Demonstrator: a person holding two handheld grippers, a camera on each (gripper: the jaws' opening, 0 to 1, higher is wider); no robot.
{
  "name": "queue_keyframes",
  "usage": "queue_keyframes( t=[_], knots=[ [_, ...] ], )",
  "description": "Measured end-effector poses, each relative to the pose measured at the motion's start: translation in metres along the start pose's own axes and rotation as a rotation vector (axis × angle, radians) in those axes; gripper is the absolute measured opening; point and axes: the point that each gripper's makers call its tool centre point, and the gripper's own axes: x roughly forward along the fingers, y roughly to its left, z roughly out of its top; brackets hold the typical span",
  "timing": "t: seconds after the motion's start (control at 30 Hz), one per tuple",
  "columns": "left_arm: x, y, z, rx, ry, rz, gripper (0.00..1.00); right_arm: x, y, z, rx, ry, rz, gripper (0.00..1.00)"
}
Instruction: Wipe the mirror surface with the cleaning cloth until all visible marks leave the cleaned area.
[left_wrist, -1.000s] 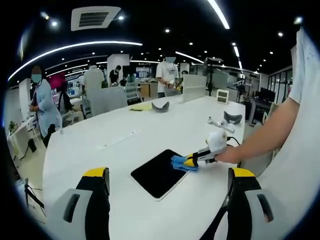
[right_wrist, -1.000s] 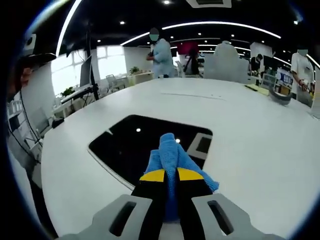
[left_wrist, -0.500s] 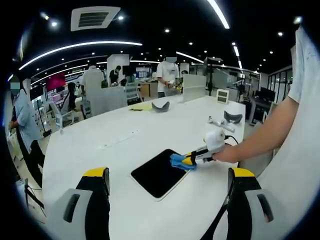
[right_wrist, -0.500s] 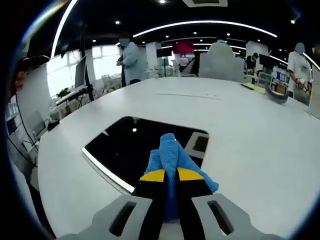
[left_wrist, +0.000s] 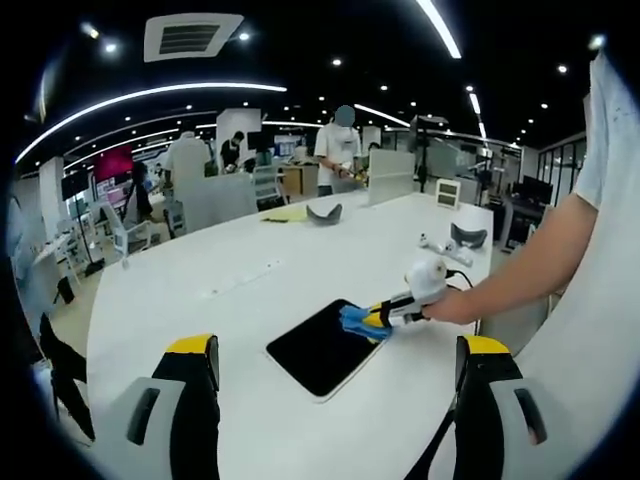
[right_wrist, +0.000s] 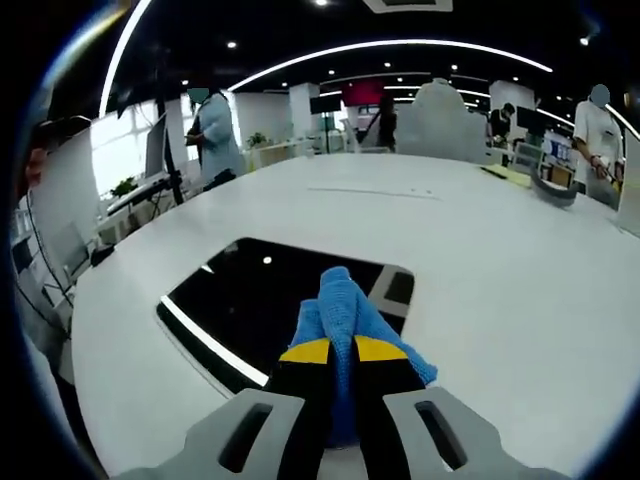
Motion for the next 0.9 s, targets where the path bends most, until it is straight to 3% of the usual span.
queue_keyframes(
  t=[0.6, 0.9],
  knots=[
    [-0.001, 0.008, 0.003, 0.000, -0.010, 0.002, 0.99, 0.017, -0.007, 0.009, -0.038, 0.048, 0.037, 0.02],
    [0.001, 0.009, -0.005, 0.020, 0.021, -0.005, 0.99, 0.023, -0.007, 0.014, -0.061, 0.066, 0.071, 0.02]
  ],
)
